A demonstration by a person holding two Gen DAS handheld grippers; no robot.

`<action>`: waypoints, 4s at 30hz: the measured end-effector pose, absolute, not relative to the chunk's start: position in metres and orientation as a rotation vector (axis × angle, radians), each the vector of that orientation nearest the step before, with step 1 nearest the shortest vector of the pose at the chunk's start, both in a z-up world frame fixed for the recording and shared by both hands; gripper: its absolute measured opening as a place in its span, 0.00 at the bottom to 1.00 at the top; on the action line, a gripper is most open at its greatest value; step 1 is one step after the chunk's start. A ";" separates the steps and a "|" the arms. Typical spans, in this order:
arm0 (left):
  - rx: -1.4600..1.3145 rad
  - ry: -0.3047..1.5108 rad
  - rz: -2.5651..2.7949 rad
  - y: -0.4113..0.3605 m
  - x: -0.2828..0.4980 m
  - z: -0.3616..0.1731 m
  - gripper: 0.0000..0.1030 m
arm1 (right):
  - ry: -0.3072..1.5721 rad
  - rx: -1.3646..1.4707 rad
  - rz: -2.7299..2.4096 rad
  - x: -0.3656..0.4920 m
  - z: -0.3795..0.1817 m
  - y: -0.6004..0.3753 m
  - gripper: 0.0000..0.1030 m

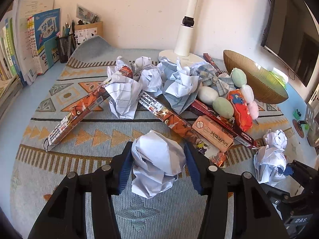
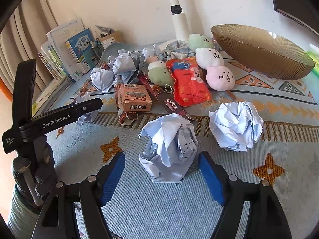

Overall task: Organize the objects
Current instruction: 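Carry both paper balls over the golden bowl and open both grippers, then withdraw both grippers from the bowl toward the cluttered rug, then grasp the orange snack-stick packet with the left gripper while the right grasps a paper ball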

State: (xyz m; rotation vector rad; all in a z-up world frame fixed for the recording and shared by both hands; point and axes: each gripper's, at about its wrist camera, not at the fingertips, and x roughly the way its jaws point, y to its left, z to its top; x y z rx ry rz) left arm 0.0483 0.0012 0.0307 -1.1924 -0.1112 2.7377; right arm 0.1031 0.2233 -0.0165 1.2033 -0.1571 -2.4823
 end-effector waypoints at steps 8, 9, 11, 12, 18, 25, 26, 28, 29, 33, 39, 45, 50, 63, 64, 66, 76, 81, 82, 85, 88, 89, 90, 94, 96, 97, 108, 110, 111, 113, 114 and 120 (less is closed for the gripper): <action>-1.174 -0.081 2.755 0.007 0.050 0.032 0.47 | -0.181 1.203 -2.563 0.106 -0.007 0.223 0.41; -1.161 -0.068 2.757 0.009 0.051 0.034 0.46 | -0.182 1.184 -2.553 0.108 -0.002 0.223 0.41; -1.123 -0.045 2.753 0.014 0.057 0.041 0.46 | -0.212 1.123 -2.548 0.114 0.016 0.229 0.41; -1.114 -0.046 2.747 0.018 0.060 0.047 0.46 | -0.236 1.083 -2.561 0.115 0.029 0.236 0.41; -0.898 -0.025 2.624 0.070 0.056 0.122 0.46 | -0.324 0.878 -2.849 0.096 0.103 0.309 0.42; -0.892 -0.131 2.449 0.152 -0.037 0.153 0.46 | -0.436 0.957 -3.009 0.033 0.113 0.388 0.42; -0.900 -0.136 2.430 0.163 -0.047 0.151 0.46 | -0.427 0.963 -3.012 0.026 0.113 0.392 0.42; -0.904 -0.155 2.405 0.182 -0.065 0.149 0.47 | -0.416 0.978 -3.016 0.011 0.114 0.396 0.48; -0.899 -0.170 2.402 0.188 -0.070 0.149 0.49 | -0.407 0.988 -3.019 0.004 0.114 0.396 0.53; -0.920 -0.240 2.367 0.200 -0.094 0.142 0.94 | -0.408 0.969 -3.042 0.008 0.111 0.400 0.65; -0.896 -0.272 2.351 0.176 -0.073 0.145 0.94 | -0.382 0.943 -3.015 0.041 0.104 0.392 0.68; -0.822 -0.262 2.499 0.107 -0.002 0.146 0.98 | -0.192 0.963 -2.964 0.077 0.086 0.337 0.91; -0.867 -0.231 2.722 0.030 0.049 0.117 0.99 | -0.294 1.095 -2.851 0.090 0.043 0.316 0.98; -1.141 -0.307 2.861 -0.058 0.061 0.040 0.99 | -0.085 1.384 -2.726 0.070 -0.005 0.266 0.97; -1.166 -0.356 2.836 -0.064 0.060 0.035 0.99 | -0.110 1.409 -2.719 0.068 -0.008 0.269 0.93; -1.165 -0.466 2.783 -0.073 0.059 0.032 0.99 | -0.146 1.418 -2.710 0.066 -0.010 0.274 0.92; -1.184 -0.393 2.791 -0.058 0.058 0.030 0.99 | -0.060 1.440 -2.736 0.066 -0.013 0.265 0.93; -1.171 -0.315 2.812 -0.051 0.060 0.032 0.99 | -0.029 1.451 -2.745 0.067 -0.013 0.261 0.93; -1.168 -0.314 2.812 -0.051 0.060 0.032 0.99 | -0.021 1.453 -2.745 0.066 -0.013 0.259 0.93; -1.156 -0.349 2.803 -0.058 0.062 0.035 0.99 | -0.012 1.452 -2.742 0.065 -0.013 0.257 0.94; -1.130 -0.380 2.790 -0.076 0.062 0.042 0.99 | -0.014 1.453 -2.727 0.064 -0.013 0.255 0.98; -1.133 -0.313 2.830 -0.082 0.059 0.046 0.99 | -0.010 1.456 -2.725 0.063 -0.013 0.255 0.99; -1.137 -0.225 2.874 -0.086 0.056 0.051 0.99 | -0.004 1.459 -2.726 0.063 -0.013 0.254 0.99; -1.243 0.111 2.786 -0.093 0.022 0.052 0.99 | -0.006 1.460 -2.731 0.063 -0.013 0.254 0.98; -1.274 0.241 2.764 -0.092 0.007 0.046 0.99 | -0.010 1.460 -2.742 0.063 -0.012 0.255 0.94; -1.276 0.280 2.748 -0.091 0.000 0.044 0.99 | -0.008 1.460 -2.749 0.063 -0.012 0.256 0.91; -1.303 0.166 2.594 -0.079 -0.014 0.027 0.24 | 0.108 1.352 -2.782 0.073 -0.003 0.240 0.46; -1.316 0.021 2.588 -0.081 -0.001 0.029 0.22 | 0.059 1.351 -2.786 0.073 -0.002 0.246 0.46; -1.317 -0.060 2.576 -0.081 0.008 0.029 0.20 | 0.035 1.357 -2.780 0.073 -0.002 0.249 0.46; -1.341 -0.163 2.577 -0.080 0.027 0.030 0.16 | 0.011 1.379 -2.771 0.072 -0.003 0.252 0.46; -1.356 -0.208 2.583 -0.080 0.036 0.029 0.16 | 0.002 1.384 -2.766 0.072 -0.003 0.253 0.46; -1.398 -0.295 2.647 -0.088 0.070 0.029 0.15 | -0.033 1.392 -2.732 0.073 -0.004 0.254 0.51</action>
